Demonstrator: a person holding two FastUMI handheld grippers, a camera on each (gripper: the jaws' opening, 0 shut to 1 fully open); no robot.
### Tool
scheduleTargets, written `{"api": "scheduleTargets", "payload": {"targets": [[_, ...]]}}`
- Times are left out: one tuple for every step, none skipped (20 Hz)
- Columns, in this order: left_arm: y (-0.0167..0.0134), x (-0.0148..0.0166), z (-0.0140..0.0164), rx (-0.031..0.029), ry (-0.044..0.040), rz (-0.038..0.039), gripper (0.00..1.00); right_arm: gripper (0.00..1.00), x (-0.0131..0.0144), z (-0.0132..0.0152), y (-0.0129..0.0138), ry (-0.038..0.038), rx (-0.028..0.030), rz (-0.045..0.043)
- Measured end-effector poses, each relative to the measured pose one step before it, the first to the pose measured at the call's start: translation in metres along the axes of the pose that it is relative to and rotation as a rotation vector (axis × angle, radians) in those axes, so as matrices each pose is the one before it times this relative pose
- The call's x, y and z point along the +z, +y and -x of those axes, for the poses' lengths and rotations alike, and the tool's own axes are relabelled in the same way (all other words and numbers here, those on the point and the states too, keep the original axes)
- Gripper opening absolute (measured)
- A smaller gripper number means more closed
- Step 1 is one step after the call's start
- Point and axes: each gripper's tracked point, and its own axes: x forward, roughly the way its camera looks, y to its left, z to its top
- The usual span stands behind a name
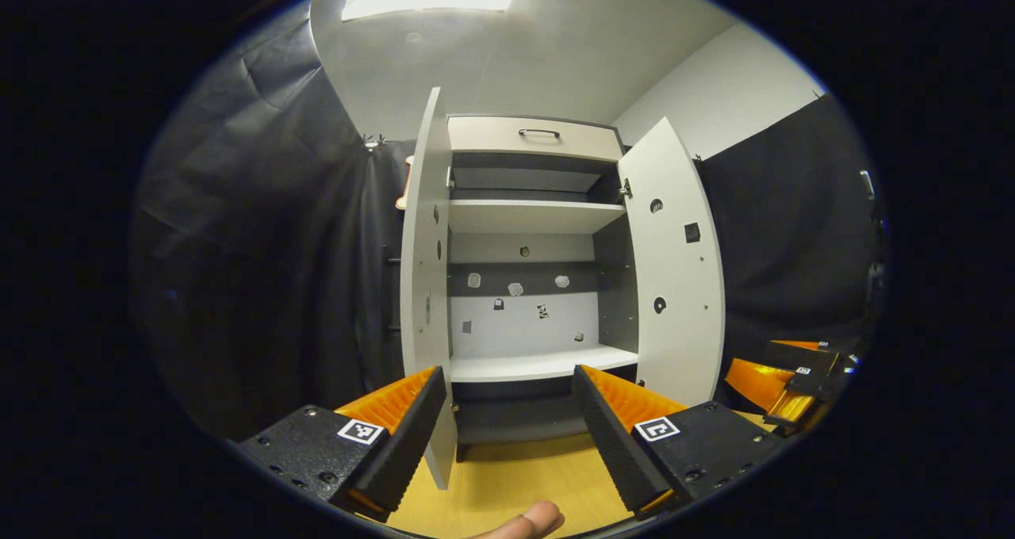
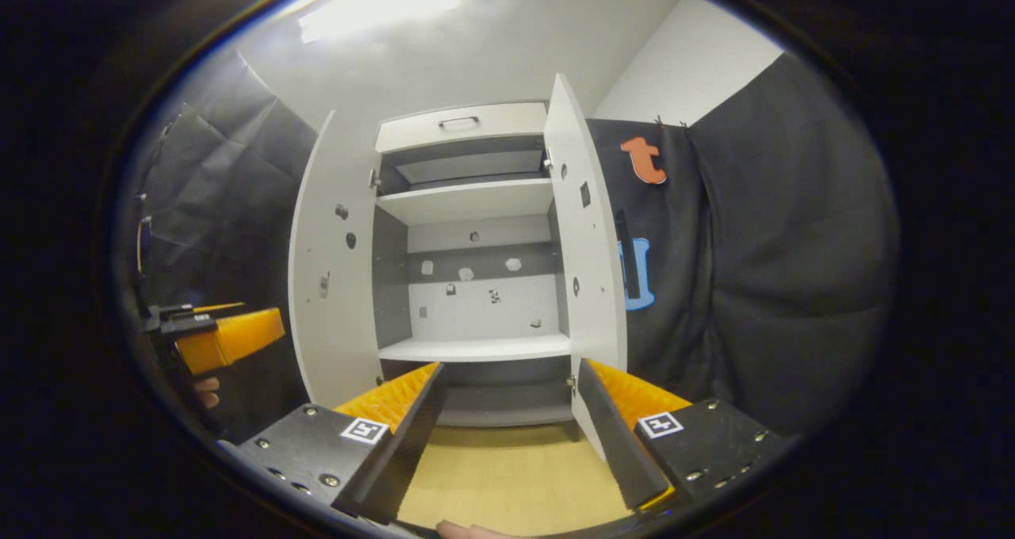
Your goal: Open the right door of the double-door shoe cabinet with the right hand, and open the left door with the left hand.
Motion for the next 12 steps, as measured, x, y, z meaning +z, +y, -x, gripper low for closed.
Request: {"api": "scheduleTargets", "payload": {"targets": [[-0.00065, -0.01288, 0.0034, 0.00337, 0.01798, 0.01731, 0.99, 0.99, -0.00146, -0.00067, -0.00114, 0.00191, -0.00373, 0.00729], [-0.00111, -0.01271, 0.0016, -0.0013, 0.02263, 0.01245, 0.98, 0.99, -0.00188, -0.00012, -0.00207, 0.00347, -0.006, 0.00399], [0.00002, -0.00996, -0.00078, -0.00657, 0.02627, 0.00541, 0.98, 0.99, -0.00109, -0.00115, -0.00174, 0.00361, -0.00677, -0.00029], [0.00498, -0.00669, -0.00234, 0.00834, 0.01868, 0.00379, 0.98, 0.99, 0.00023, 0.00005, -0.00064, -0.0005, -0.00312, -0.00453], [0.00698, -0.0017, -0.0028, 0.01198, 0.01128, -0.00857, 0.98, 1.0, 0.00323, -0.00032, -0.00026, -0.00905, -0.00053, -0.02078], [0.00714, -0.00052, -0.00151, 0.01831, 0.00664, -0.00158, 0.98, 0.99, 0.00441, -0.00054, 0.00101, -0.01404, 0.00394, -0.0302], [0.00604, 0.0018, -0.00098, 0.01294, -0.00295, 0.0048, 0.98, 0.99, 0.0045, 0.00118, 0.0007, -0.00928, 0.00405, -0.02703], [0.00378, 0.00244, -0.00087, 0.00946, -0.00398, 0.00482, 0.98, 0.99, 0.00352, 0.00012, -0.00006, -0.00914, 0.00208, -0.01346], [0.00519, 0.00272, -0.00044, 0.01133, -0.00517, 0.00581, 0.98, 0.98, 0.00296, 0.00123, -0.00015, -0.00617, -0.00011, 0.00429], [0.00457, 0.00233, 0.00036, 0.00769, -0.00798, 0.00754, 0.99, 0.98, 0.00135, 0.00063, -0.00042, -0.00177, -0.00498, 0.01703], [0.00258, 0.00357, -0.0012, 0.00383, -0.00405, 0.0068, 0.99, 0.98, 0.0011, 0.00116, 0.00021, -0.00198, -0.00241, 0.02125], [0.00233, 0.00114, -0.00038, 0.00218, 0.00014, 0.00642, 0.99, 0.98, 0.0013, 0.00084, 0.00216, -0.00282, 0.00152, 0.01386]]}}
